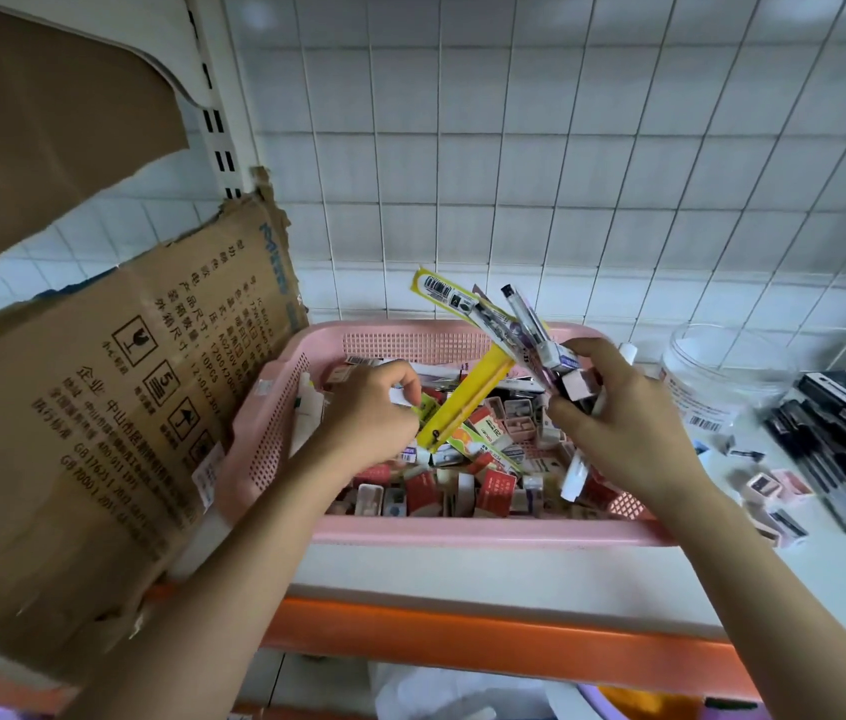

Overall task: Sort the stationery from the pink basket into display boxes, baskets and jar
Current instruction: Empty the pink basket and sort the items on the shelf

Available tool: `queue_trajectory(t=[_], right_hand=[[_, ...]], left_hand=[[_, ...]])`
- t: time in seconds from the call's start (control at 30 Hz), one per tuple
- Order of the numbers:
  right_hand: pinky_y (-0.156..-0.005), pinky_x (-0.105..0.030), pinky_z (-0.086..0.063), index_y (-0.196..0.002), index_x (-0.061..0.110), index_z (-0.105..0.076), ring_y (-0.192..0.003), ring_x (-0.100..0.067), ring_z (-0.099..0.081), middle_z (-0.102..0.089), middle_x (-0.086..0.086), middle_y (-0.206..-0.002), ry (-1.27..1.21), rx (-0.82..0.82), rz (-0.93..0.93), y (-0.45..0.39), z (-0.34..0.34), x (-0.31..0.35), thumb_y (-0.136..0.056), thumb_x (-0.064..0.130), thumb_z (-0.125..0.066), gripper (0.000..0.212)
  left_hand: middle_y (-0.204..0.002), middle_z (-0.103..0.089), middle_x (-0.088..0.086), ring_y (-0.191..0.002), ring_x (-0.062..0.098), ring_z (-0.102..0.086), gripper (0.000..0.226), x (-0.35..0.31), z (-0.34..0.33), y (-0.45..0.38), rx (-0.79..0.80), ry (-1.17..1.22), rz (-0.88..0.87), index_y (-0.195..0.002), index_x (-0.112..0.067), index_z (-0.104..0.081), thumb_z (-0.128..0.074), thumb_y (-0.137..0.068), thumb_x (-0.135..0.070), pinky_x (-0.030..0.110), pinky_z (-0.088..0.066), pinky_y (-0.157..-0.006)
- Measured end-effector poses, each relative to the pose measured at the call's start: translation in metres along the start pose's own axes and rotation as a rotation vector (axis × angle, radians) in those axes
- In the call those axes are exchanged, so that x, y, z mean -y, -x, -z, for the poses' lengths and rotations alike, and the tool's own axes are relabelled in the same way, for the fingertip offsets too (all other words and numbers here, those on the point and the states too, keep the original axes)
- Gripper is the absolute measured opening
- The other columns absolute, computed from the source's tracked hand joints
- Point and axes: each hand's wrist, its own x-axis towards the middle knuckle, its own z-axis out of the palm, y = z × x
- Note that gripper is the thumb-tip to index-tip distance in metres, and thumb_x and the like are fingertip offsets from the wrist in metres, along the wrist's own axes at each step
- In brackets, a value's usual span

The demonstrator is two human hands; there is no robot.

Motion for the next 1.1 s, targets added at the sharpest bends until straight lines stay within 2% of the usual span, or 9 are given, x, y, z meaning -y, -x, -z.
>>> queue_trajectory(t=[0.07, 0.17, 0.23, 0.33, 0.5, 0.6, 0.73, 0.9, 1.1], right_hand=[[-0.054, -0.010, -0.027, -0.122, 0.029, -0.050, -0.068, -0.009, -0.043, -0.041, 0.016, -0.067, 0.010, -0.007, -0.019, 0.000, 0.000, -0.001, -0.081, 0.020, -0.064, 0.045], [-0.053, -0.007, -0.031, -0.122, 0.026, -0.052, -0.064, 0.002, -0.048, -0.042, 0.016, -0.070, -0.001, -0.013, -0.020, 0.000, -0.001, 0.001, -0.081, 0.017, -0.063, 0.044], [-0.056, -0.002, -0.034, -0.122, 0.022, -0.053, -0.063, 0.012, -0.050, -0.043, 0.014, -0.070, -0.018, -0.004, -0.023, 0.000, -0.001, 0.002, -0.082, 0.012, -0.064, 0.043], [-0.056, -0.001, -0.033, -0.124, 0.021, -0.052, -0.058, 0.006, -0.048, -0.042, 0.015, -0.070, -0.012, -0.004, -0.041, 0.000, -0.001, 0.003, -0.082, 0.012, -0.064, 0.045], [-0.056, -0.002, -0.034, -0.125, 0.022, -0.052, -0.063, 0.003, -0.046, -0.049, 0.005, -0.079, -0.013, -0.012, -0.078, 0.001, -0.001, 0.005, -0.081, 0.013, -0.064, 0.047], [-0.056, -0.008, -0.034, -0.126, 0.021, -0.052, -0.065, 0.001, -0.047, -0.053, 0.000, -0.085, -0.005, -0.014, -0.088, 0.002, -0.002, 0.007, -0.081, 0.014, -0.065, 0.047], [-0.058, -0.023, -0.030, -0.125, 0.023, -0.052, -0.069, -0.015, -0.051, -0.053, 0.004, -0.077, 0.030, -0.016, -0.110, 0.004, 0.000, 0.010, -0.080, 0.015, -0.066, 0.047], [-0.054, -0.023, -0.031, -0.123, 0.022, -0.054, -0.063, -0.017, -0.049, -0.055, 0.006, -0.069, 0.066, -0.107, -0.120, 0.013, 0.016, 0.006, -0.081, 0.014, -0.067, 0.045], [-0.055, -0.033, -0.049, -0.121, 0.021, -0.053, -0.053, -0.020, -0.059, -0.061, 0.003, -0.069, -0.021, -0.262, -0.214, 0.020, 0.048, -0.010, -0.081, 0.013, -0.065, 0.042]], left_hand=[[-0.063, -0.046, 0.001, -0.051, 0.017, -0.040, 0.024, 0.000, -0.003, -0.005, -0.027, 0.104, 0.065, -0.066, -0.015, -0.050, -0.042, -0.073, 0.007, 0.027, -0.034, -0.053], [-0.058, -0.040, 0.001, -0.057, 0.019, -0.037, 0.014, -0.002, -0.005, -0.012, -0.067, 0.129, 0.088, -0.065, -0.011, -0.047, -0.044, -0.072, 0.001, 0.034, -0.035, -0.059], [-0.054, -0.037, 0.000, -0.055, 0.018, -0.036, 0.016, -0.003, -0.006, -0.015, -0.072, 0.133, 0.089, -0.062, -0.012, -0.044, -0.053, -0.072, -0.004, 0.031, -0.034, -0.056], [-0.057, -0.041, -0.001, -0.050, 0.015, -0.034, 0.023, -0.005, -0.007, -0.015, 0.047, 0.076, 0.062, -0.067, -0.016, -0.041, -0.062, -0.074, -0.012, 0.024, -0.026, -0.049], [-0.098, -0.054, 0.006, -0.058, 0.013, -0.049, 0.025, -0.002, -0.011, -0.017, 0.233, -0.104, 0.002, -0.084, -0.030, -0.048, -0.071, -0.078, -0.023, 0.017, -0.036, -0.044], [-0.127, -0.053, -0.002, -0.081, 0.014, -0.060, 0.054, -0.008, -0.014, -0.019, 0.333, -0.081, 0.029, -0.129, -0.032, -0.047, -0.069, -0.080, -0.026, 0.027, -0.048, -0.065], [-0.088, -0.060, 0.004, -0.058, 0.014, -0.048, 0.030, -0.017, -0.023, -0.025, 0.420, -0.127, 0.087, -0.114, -0.024, -0.061, -0.066, -0.084, -0.029, 0.022, -0.033, -0.052], [-0.063, -0.053, -0.001, -0.049, 0.013, -0.044, 0.005, -0.013, -0.019, -0.025, 0.208, -0.081, 0.031, -0.087, -0.020, -0.063, -0.061, -0.086, -0.024, 0.019, -0.029, -0.045], [-0.062, -0.055, -0.003, -0.048, 0.009, -0.046, 0.008, -0.038, -0.016, -0.010, -0.128, 0.116, -0.084, -0.088, -0.018, -0.060, -0.057, -0.090, -0.025, 0.022, -0.039, -0.044]])
